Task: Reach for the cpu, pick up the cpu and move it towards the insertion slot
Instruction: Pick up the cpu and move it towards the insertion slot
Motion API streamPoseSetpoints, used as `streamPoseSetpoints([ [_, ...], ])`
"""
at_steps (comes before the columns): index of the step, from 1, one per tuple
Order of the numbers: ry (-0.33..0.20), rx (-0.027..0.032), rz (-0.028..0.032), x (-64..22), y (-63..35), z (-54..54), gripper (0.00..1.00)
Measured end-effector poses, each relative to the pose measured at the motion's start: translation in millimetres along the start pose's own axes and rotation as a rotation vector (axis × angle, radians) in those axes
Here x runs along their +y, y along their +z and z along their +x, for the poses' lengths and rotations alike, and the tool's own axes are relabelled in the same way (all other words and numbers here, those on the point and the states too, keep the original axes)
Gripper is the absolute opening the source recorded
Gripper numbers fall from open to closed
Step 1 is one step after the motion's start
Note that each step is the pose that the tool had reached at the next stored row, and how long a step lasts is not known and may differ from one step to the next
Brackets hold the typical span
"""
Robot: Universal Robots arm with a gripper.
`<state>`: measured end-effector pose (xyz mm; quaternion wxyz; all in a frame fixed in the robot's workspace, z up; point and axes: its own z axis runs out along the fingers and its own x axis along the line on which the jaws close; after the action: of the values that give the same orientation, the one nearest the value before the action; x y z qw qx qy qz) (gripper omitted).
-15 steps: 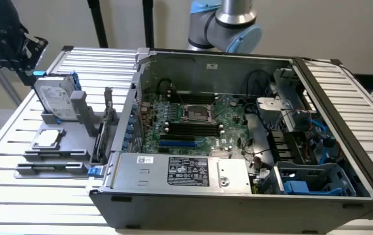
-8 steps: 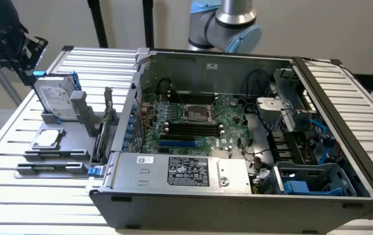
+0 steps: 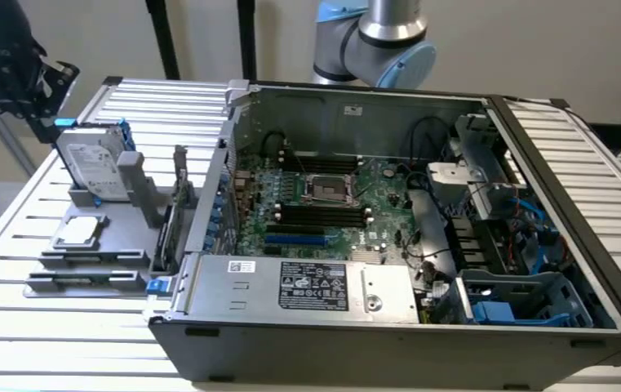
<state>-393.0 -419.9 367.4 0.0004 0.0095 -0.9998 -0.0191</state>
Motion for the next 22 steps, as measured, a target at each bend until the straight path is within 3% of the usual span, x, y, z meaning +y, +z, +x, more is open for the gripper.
streamPoseSetpoints([
  [8, -0.003, 0.0, 0.0, 1.6, 6.8, 29.7, 0.11],
  [12, -0.01, 0.0003, -0.0001, 4.5, 10.0, 38.9, 0.11],
  [22, -0.053, 0.002, 0.0008, 12.8, 16.6, 42.7, 0.11],
])
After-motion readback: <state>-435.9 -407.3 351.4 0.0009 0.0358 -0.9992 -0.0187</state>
